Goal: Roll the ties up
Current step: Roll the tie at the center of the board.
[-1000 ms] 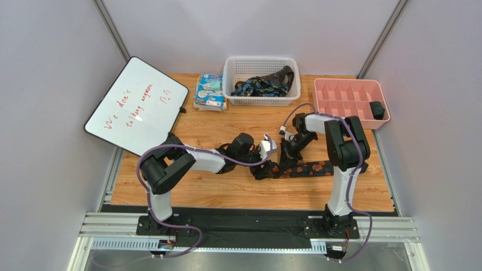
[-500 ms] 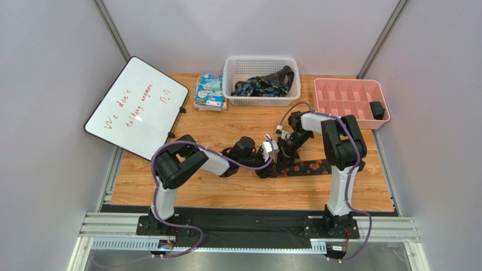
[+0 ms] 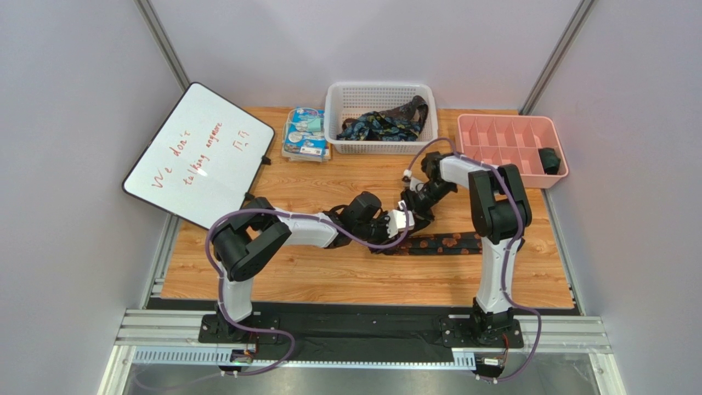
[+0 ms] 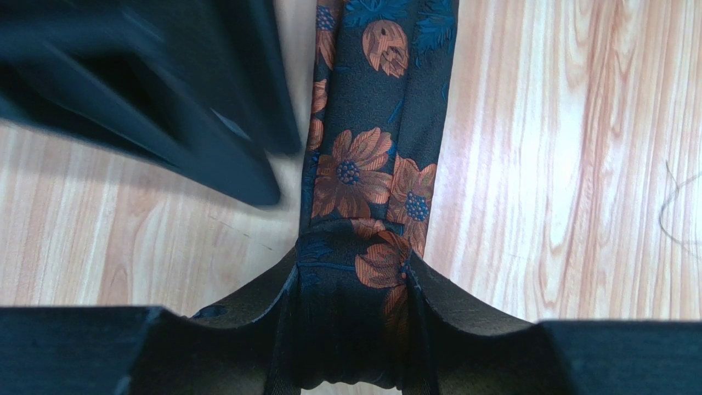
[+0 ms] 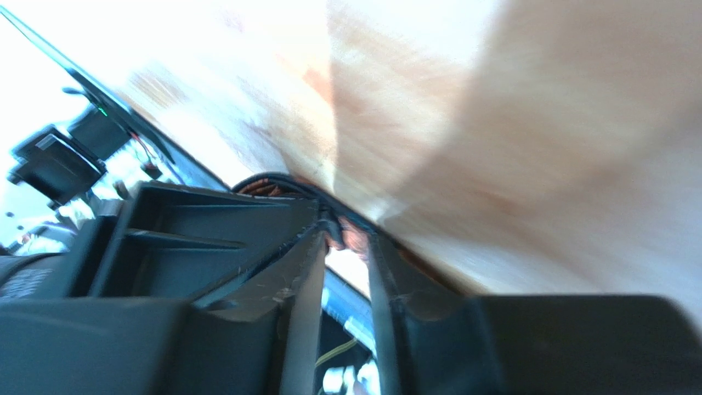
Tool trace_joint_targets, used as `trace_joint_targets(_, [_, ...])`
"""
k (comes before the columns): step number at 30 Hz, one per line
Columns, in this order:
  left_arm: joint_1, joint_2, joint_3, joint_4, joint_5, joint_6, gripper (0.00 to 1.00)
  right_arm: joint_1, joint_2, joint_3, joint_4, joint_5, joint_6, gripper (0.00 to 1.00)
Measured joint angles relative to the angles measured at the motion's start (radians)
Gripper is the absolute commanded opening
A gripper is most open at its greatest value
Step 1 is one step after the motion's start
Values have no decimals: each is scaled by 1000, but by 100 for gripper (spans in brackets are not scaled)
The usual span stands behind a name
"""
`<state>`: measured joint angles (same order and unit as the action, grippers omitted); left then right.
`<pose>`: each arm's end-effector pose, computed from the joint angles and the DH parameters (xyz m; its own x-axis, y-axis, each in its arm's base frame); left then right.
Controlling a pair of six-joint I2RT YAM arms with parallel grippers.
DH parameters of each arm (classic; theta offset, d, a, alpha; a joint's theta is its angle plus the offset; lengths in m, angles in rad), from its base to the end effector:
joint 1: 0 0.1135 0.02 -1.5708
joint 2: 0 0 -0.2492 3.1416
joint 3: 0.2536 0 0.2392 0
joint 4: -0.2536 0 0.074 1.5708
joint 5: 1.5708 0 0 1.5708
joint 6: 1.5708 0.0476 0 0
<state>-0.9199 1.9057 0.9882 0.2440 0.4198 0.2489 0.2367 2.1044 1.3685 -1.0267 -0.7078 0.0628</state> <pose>0.2161 -0.3157 0.1282 -0.1398 0.5548 -0.8202 0.9843 0.1684 -0.0538 0.3210 0.1093 0.1090 -0.9560 -0.1815 0.2303 0.0023 0.7806 0.6250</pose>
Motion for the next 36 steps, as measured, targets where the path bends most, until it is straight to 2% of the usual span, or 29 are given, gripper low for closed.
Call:
trace_joint_targets(6, [-32, 7, 98, -209, -26, 75, 17, -137, -56, 8, -12, -73, -66, 46])
trace_joint_targets(11, [-48, 39, 174, -309, -38, 98, 24, -136, -121, -74, -7, -189, -79, 45])
trace_joint_targets(14, [-53, 61, 219, -351, -43, 98, 21, -115, -122, -129, -2, -243, -85, 43])
trace_joint_targets(20, [-56, 90, 271, -396, -82, 81, 13, -109, -109, -137, -4, -260, -99, 41])
trace_joint_targets(30, [-31, 83, 262, -388, -140, 56, 13, -143, -56, -26, -10, -240, -112, 40])
trace_joint_targets(36, [-23, 94, 291, -422, -141, 44, 13, -118, -56, -44, 16, -290, -104, 41])
